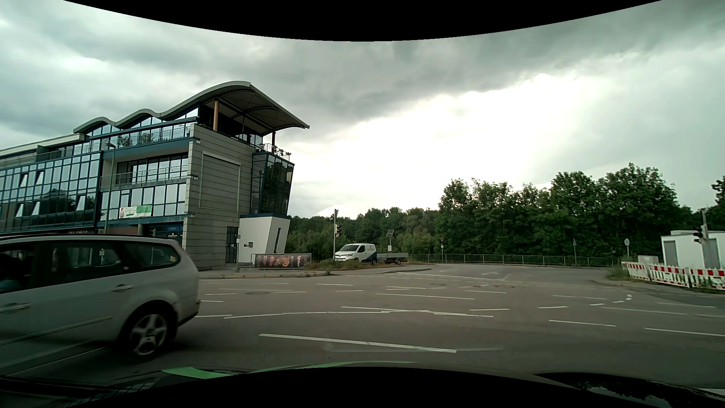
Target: Follow the waypoints while adhering to traffic rules and regulations
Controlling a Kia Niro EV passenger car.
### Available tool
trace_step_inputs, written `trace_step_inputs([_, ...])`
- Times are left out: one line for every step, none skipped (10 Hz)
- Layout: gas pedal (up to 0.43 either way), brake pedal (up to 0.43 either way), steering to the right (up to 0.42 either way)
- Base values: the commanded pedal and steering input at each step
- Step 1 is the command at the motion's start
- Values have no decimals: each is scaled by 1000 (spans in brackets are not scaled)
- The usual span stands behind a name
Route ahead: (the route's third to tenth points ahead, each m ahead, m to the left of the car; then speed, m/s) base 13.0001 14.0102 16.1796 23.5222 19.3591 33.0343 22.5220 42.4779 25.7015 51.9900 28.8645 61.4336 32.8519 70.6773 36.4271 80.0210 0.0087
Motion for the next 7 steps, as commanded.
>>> trace_step_inputs([260,0,-205])
trace_step_inputs([280,0,-205])
trace_step_inputs([331,0,-206])
trace_step_inputs([358,0,-209])
trace_step_inputs([421,0,-215])
trace_step_inputs([469,0,-225])
trace_step_inputs([500,0,-236])
